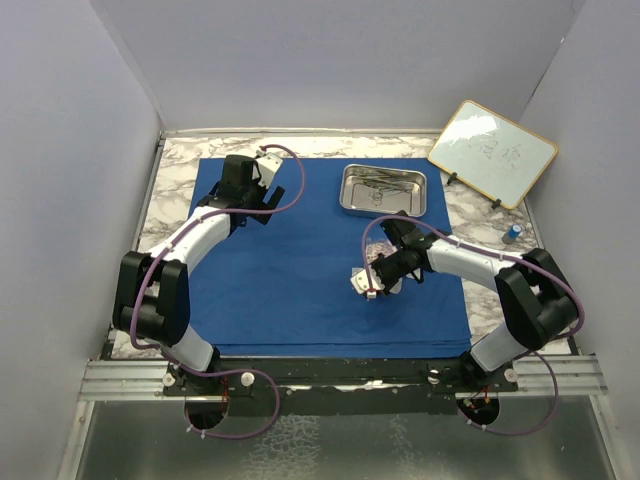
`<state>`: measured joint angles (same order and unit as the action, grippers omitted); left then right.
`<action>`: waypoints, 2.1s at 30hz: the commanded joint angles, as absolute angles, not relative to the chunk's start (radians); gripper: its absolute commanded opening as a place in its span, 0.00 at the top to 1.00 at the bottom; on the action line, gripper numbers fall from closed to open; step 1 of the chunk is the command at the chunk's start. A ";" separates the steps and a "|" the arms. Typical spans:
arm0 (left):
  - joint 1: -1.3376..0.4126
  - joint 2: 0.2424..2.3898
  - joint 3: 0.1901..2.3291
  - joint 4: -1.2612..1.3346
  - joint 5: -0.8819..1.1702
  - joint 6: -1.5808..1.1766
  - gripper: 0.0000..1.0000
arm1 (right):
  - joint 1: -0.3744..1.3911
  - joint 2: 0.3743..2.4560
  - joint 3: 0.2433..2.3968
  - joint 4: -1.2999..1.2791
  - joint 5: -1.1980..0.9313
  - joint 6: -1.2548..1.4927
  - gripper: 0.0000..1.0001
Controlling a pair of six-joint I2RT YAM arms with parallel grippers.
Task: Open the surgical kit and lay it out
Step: Place the medical item in the surgical kit, then pick up the medical item from the container.
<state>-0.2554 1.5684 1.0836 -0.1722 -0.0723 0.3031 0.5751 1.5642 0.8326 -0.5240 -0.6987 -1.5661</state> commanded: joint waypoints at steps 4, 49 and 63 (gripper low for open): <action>-0.254 1.589 1.093 -0.169 -0.052 0.299 0.01 | 0.581 1.567 0.839 -0.542 -0.700 -1.571 0.76; -0.254 1.554 1.239 -0.276 0.012 0.277 0.01 | 0.307 1.753 1.376 -0.279 -0.225 -0.354 0.43; -0.255 1.551 1.186 -0.265 0.080 0.282 0.01 | 0.272 2.087 1.678 -0.395 -0.194 -0.376 0.49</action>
<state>-0.2554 1.5707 1.1988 -0.2665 0.0242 0.2771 0.2794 2.0129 1.5707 -0.3504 -0.2245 -0.3874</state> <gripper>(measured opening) 0.989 0.534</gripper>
